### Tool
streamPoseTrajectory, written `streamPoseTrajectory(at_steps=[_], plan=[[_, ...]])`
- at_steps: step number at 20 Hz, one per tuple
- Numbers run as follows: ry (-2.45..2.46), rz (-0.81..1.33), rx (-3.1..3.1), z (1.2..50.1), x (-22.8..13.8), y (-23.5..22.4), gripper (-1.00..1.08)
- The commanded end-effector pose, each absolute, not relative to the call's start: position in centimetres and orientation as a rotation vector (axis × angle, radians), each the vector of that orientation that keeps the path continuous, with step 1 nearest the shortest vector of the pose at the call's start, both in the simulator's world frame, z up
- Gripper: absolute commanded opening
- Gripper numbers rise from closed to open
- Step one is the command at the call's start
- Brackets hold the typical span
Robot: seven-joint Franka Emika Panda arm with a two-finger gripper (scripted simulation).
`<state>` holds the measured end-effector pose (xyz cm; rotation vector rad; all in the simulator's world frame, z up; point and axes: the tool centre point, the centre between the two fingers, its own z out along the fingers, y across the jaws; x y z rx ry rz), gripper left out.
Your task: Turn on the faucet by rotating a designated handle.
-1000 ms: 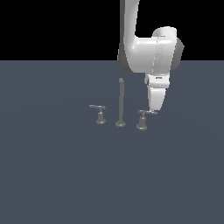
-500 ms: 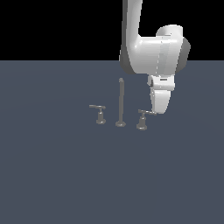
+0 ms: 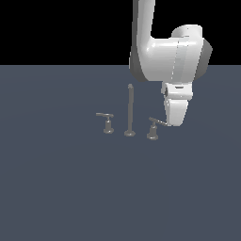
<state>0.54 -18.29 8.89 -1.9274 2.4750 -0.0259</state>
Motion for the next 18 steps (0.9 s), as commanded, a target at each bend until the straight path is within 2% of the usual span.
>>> streamPoseTrajectory(at_steps=[1,5,6,16,17,18], plan=[[2.466,-0.003,-1.944,8.9,-0.5,-17.0,-1.0],[2.468,-0.001,-1.943,8.9,-1.4,-16.7,-1.0],[2.485,-0.012,-1.925,8.9,-1.3,-17.9,-1.0],[2.47,-0.001,-1.941,8.9,-2.7,-13.2,-1.0],[2.47,-0.001,-1.941,8.9,-2.7,-13.2,-1.0],[2.509,-0.017,-1.899,8.9,-3.0,-15.8,-1.0]])
